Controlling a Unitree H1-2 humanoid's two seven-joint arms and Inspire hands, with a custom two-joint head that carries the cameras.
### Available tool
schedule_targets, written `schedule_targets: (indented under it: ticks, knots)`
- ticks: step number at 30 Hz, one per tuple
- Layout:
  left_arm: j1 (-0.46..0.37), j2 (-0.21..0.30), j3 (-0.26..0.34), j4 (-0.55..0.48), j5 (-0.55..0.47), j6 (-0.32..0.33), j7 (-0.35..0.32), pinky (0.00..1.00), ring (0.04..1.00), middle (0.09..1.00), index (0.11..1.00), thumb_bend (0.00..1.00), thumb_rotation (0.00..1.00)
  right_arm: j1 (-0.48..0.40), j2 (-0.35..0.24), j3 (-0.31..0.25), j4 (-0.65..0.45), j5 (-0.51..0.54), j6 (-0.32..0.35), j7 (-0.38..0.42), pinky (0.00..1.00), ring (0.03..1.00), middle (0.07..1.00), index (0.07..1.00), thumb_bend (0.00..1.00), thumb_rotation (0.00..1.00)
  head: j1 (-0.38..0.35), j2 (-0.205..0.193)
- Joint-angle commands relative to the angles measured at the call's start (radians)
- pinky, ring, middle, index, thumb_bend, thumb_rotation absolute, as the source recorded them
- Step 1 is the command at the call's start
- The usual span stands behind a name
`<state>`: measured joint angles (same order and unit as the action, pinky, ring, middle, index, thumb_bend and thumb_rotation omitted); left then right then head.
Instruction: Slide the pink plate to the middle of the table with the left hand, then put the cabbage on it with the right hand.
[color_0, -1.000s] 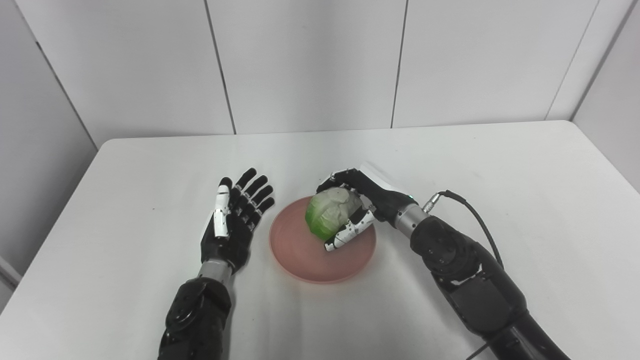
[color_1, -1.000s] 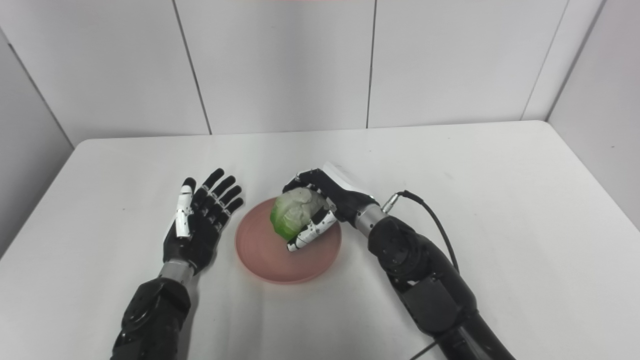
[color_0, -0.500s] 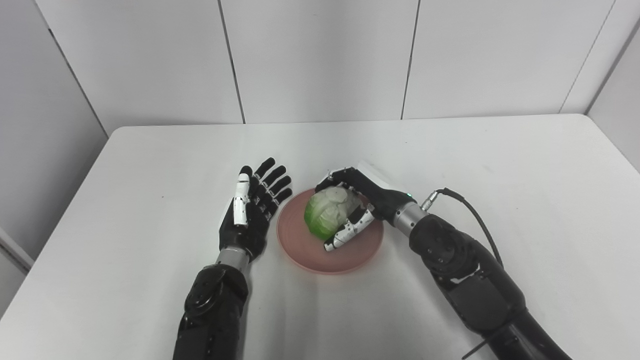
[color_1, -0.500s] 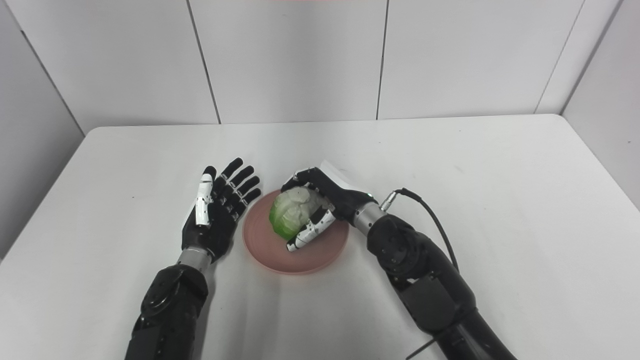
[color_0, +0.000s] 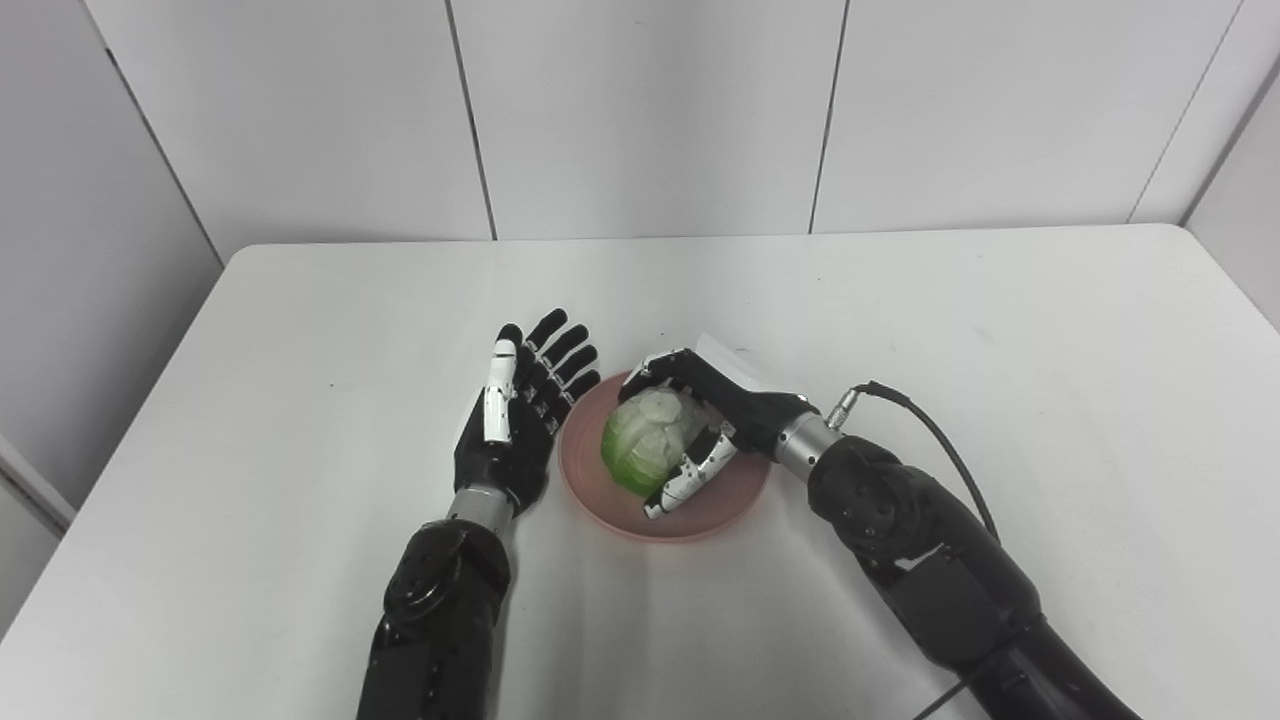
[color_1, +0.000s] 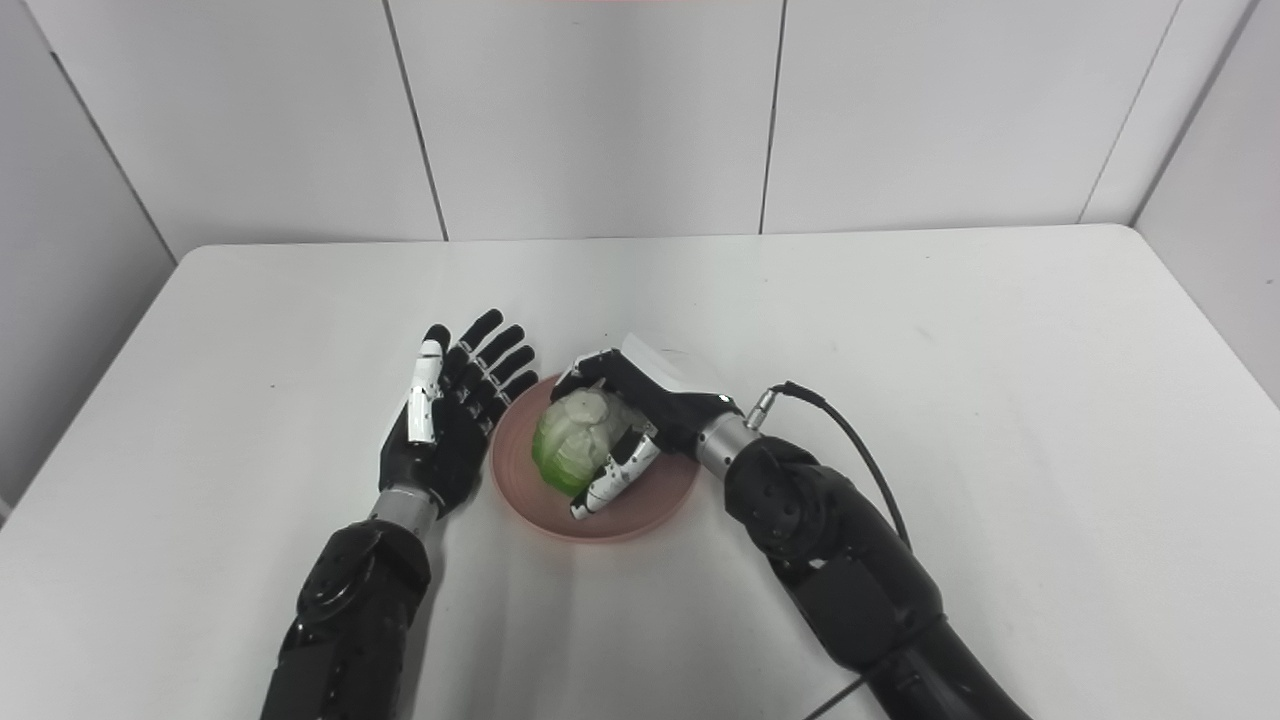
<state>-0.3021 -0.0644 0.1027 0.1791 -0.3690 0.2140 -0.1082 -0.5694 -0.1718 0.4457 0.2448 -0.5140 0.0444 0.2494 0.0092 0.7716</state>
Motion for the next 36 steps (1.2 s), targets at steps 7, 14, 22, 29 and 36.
schedule_targets:
  ticks: [7,14,22,29,36]
  knots:
    - [-0.016,-0.013,-0.007,-0.001,0.011,0.016,0.016,0.84,0.850,0.848,0.843,0.42,1.00,-0.013,-0.020,0.011,-0.013,-0.029,-0.064,-0.005,0.59,0.625,0.631,0.499,0.52,0.11,0.003,0.003]
    - [-0.016,-0.013,-0.011,-0.003,0.013,0.010,0.012,0.85,0.851,0.851,0.837,0.41,1.00,-0.012,-0.044,0.022,-0.103,-0.069,-0.015,0.056,0.68,0.802,0.854,0.874,0.90,0.30,0.003,0.004]
    - [-0.021,-0.008,-0.012,0.009,0.036,0.002,0.019,0.84,0.837,0.842,0.839,0.43,1.00,-0.006,-0.052,0.005,-0.151,-0.101,-0.011,0.081,0.92,0.974,0.995,0.997,1.00,0.56,0.005,0.004]
    - [-0.017,-0.003,-0.013,0.009,0.048,-0.018,0.012,0.82,0.825,0.836,0.835,0.42,1.00,0.016,-0.045,-0.035,-0.181,-0.085,-0.041,0.044,0.92,0.980,1.000,1.000,1.00,0.66,0.003,0.001]
    - [0.000,0.000,-0.014,-0.028,0.044,0.002,0.012,0.84,0.845,0.853,0.849,0.43,1.00,0.075,0.000,-0.133,-0.199,-0.004,-0.120,-0.094,0.82,0.950,1.000,1.000,1.00,0.76,0.001,-0.005]
